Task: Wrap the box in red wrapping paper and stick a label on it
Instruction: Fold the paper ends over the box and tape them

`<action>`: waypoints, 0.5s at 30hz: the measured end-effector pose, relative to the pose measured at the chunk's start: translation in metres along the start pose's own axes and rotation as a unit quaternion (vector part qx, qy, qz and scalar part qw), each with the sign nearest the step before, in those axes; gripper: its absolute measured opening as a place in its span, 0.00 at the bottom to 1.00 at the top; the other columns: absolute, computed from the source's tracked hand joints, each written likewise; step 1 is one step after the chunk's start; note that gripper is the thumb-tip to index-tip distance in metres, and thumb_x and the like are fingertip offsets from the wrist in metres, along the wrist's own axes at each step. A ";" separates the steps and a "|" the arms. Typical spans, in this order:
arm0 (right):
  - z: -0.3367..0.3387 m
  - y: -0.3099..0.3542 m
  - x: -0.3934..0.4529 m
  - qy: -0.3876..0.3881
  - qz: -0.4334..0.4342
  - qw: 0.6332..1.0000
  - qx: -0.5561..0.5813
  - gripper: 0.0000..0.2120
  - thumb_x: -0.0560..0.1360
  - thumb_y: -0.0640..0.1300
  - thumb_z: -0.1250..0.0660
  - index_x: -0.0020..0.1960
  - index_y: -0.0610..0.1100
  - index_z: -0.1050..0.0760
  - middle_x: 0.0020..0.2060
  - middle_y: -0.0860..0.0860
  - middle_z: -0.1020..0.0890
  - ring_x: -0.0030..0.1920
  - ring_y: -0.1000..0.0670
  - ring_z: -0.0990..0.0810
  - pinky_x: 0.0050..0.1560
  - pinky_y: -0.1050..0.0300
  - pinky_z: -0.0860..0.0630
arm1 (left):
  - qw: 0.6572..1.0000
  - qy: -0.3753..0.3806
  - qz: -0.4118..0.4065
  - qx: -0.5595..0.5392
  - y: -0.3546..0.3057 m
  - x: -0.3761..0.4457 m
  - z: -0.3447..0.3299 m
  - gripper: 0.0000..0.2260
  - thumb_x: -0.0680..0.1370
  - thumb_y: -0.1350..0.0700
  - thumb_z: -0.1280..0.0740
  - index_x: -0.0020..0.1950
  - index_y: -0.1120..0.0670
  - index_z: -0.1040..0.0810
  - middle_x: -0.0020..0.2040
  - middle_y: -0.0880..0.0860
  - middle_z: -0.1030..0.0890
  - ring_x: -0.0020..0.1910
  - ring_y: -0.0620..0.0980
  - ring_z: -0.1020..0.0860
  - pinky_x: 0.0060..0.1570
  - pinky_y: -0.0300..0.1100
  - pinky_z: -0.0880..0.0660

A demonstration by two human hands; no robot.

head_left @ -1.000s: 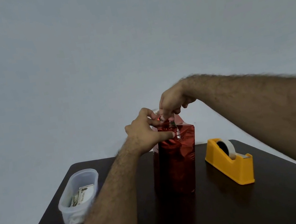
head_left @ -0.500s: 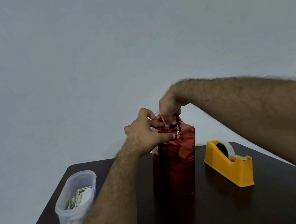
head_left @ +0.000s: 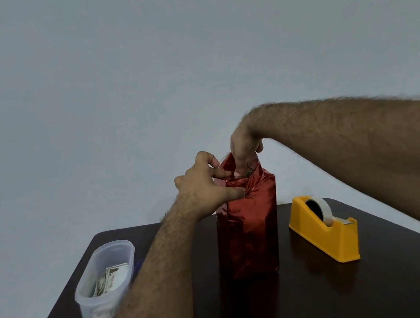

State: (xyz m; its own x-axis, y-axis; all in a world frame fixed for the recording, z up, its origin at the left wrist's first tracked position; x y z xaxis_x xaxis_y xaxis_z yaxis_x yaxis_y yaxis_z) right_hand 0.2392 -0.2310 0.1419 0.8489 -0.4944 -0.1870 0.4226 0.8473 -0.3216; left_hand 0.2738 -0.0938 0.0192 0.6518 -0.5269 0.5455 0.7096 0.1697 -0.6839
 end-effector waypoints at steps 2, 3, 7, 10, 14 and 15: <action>-0.001 -0.005 0.001 -0.014 0.014 1.000 0.004 0.17 0.74 0.61 0.23 0.51 0.50 0.21 0.56 0.50 0.16 0.60 0.47 0.20 0.52 0.55 0.23 | 1.000 0.000 -0.001 -0.002 0.002 0.001 -0.001 0.30 0.64 0.41 0.17 0.54 0.41 0.34 0.49 0.34 0.14 0.60 0.43 0.26 0.58 0.48 0.43; -0.002 -0.007 0.001 -0.018 0.020 1.000 0.006 0.15 0.75 0.60 0.23 0.48 0.51 0.22 0.54 0.50 0.17 0.57 0.48 0.20 0.50 0.56 0.24 | 1.000 -0.001 -0.002 -0.001 0.002 0.002 -0.001 0.30 0.63 0.41 0.17 0.53 0.41 0.34 0.49 0.33 0.15 0.60 0.44 0.25 0.57 0.48 0.43; -0.003 -0.011 -0.003 -0.041 0.055 0.998 0.014 0.14 0.71 0.58 0.20 0.44 0.50 0.19 0.49 0.53 0.16 0.54 0.51 0.20 0.58 0.53 0.21 | 1.000 -0.006 -0.007 0.000 0.002 0.003 -0.002 0.30 0.63 0.41 0.17 0.54 0.41 0.33 0.48 0.33 0.15 0.60 0.45 0.25 0.56 0.47 0.43; -0.001 -0.014 -0.005 -0.091 0.083 0.992 0.031 0.16 0.65 0.55 0.15 0.42 0.48 0.18 0.43 0.56 0.15 0.51 0.54 0.19 0.57 0.54 0.23 | 1.000 -0.009 -0.016 0.002 0.000 0.002 -0.003 0.31 0.64 0.42 0.17 0.57 0.43 0.33 0.48 0.34 0.15 0.57 0.38 0.27 0.57 0.48 0.43; 0.000 -0.015 -0.006 -0.136 0.104 0.985 0.033 0.23 0.63 0.50 0.13 0.43 0.47 0.27 0.37 0.54 0.22 0.40 0.53 0.25 0.38 0.58 0.30 | 1.000 -0.011 -0.019 -0.002 0.000 0.002 -0.003 0.31 0.65 0.43 0.16 0.57 0.43 0.33 0.48 0.34 0.15 0.55 0.35 0.29 0.57 0.47 0.43; 0.000 -0.016 -0.007 -0.148 0.097 0.984 0.021 0.24 0.64 0.50 0.13 0.44 0.47 0.28 0.40 0.53 0.22 0.41 0.53 0.26 0.36 0.58 0.31 | 1.000 -0.011 -0.019 -0.005 0.001 0.001 -0.003 0.31 0.65 0.43 0.16 0.57 0.43 0.32 0.48 0.35 0.15 0.55 0.35 0.28 0.57 0.48 0.43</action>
State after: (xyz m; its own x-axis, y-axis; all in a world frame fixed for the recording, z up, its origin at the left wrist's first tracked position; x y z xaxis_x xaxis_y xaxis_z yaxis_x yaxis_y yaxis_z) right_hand 0.2266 -0.2409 0.1481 0.9675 -0.2496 0.0397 0.2510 0.9307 -0.2659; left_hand 0.2744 -0.0973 0.0179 0.6297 -0.5149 0.5817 0.7314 0.1407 -0.6672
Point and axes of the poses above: each hand's wrist, its own x-axis towards the middle knuckle, its own z-axis out of the back of the hand, y = z × x, the point moved 2 cm from there along x, towards the middle knuckle
